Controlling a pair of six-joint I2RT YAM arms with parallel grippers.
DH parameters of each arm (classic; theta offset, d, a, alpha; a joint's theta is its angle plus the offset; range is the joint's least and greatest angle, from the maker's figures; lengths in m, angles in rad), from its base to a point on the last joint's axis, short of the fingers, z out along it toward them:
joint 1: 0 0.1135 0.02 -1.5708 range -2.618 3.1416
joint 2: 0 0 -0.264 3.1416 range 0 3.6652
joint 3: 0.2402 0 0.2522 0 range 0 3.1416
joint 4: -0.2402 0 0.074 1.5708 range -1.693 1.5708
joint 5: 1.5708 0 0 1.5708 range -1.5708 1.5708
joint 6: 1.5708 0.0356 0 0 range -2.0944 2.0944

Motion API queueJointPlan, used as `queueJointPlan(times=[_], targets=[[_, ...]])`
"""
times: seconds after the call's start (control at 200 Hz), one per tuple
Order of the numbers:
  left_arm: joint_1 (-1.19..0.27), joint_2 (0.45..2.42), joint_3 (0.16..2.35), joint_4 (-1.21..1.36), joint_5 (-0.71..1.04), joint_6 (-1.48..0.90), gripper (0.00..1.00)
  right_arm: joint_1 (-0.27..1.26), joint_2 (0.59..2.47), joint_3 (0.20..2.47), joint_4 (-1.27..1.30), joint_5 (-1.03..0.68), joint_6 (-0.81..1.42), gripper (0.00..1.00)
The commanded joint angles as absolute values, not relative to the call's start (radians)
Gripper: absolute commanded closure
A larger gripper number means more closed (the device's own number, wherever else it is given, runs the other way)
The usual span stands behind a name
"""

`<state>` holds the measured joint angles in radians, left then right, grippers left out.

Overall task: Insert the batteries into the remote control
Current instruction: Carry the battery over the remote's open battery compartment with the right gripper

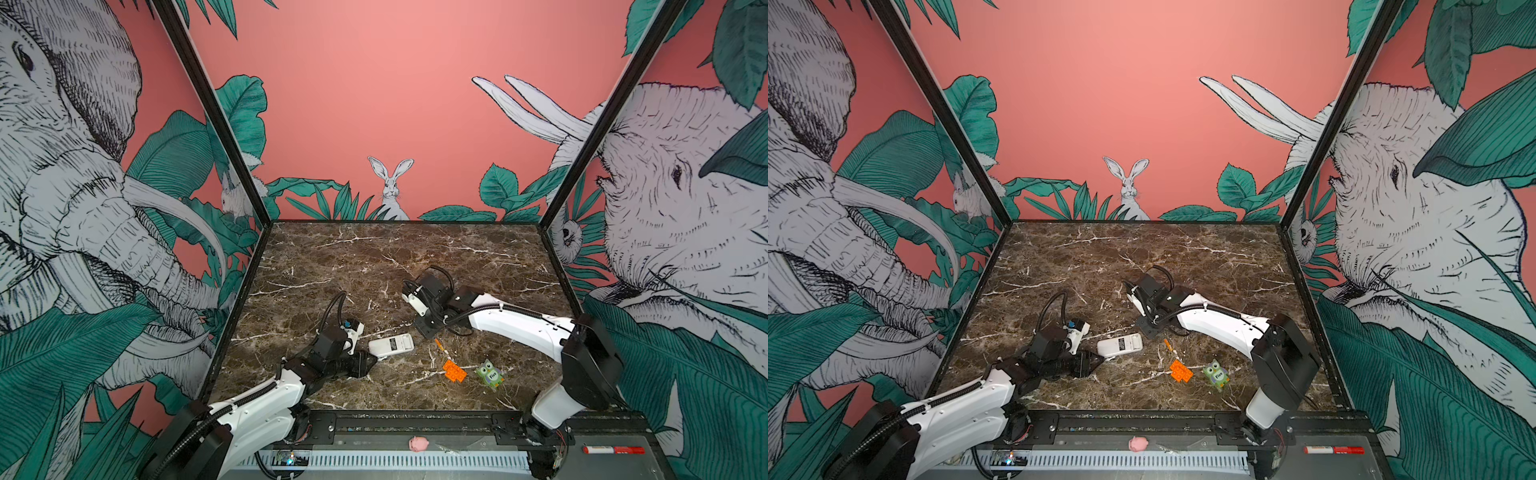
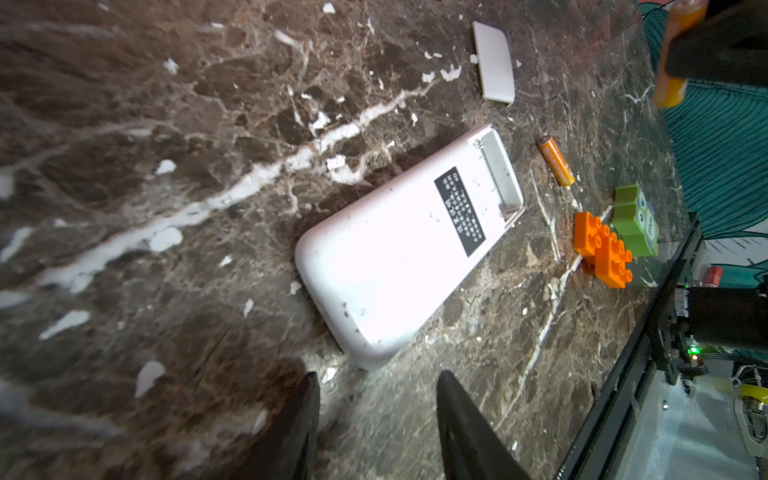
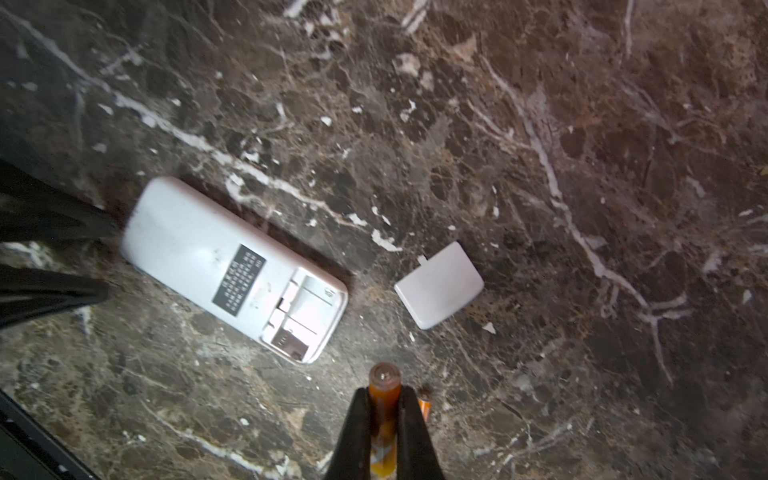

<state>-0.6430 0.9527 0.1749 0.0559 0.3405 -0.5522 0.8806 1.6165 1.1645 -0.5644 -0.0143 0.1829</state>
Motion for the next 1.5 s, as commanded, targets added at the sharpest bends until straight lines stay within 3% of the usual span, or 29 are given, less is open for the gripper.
queueJointPlan(times=[0.0,0.625,1.495], targets=[[-0.644,0.969,0.169,0.020,0.335,-0.546,0.52,0.913,1.631,1.172,-0.450,-0.027,0.253,1.00],[-0.644,0.969,0.169,0.018,0.334,-0.545,0.54,0.993,1.660,1.010,-0.176,0.058,0.467,1.00],[-0.644,0.931,0.160,0.012,0.339,-0.544,0.55,0.994,1.698,0.969,-0.144,0.064,0.501,1.00]])
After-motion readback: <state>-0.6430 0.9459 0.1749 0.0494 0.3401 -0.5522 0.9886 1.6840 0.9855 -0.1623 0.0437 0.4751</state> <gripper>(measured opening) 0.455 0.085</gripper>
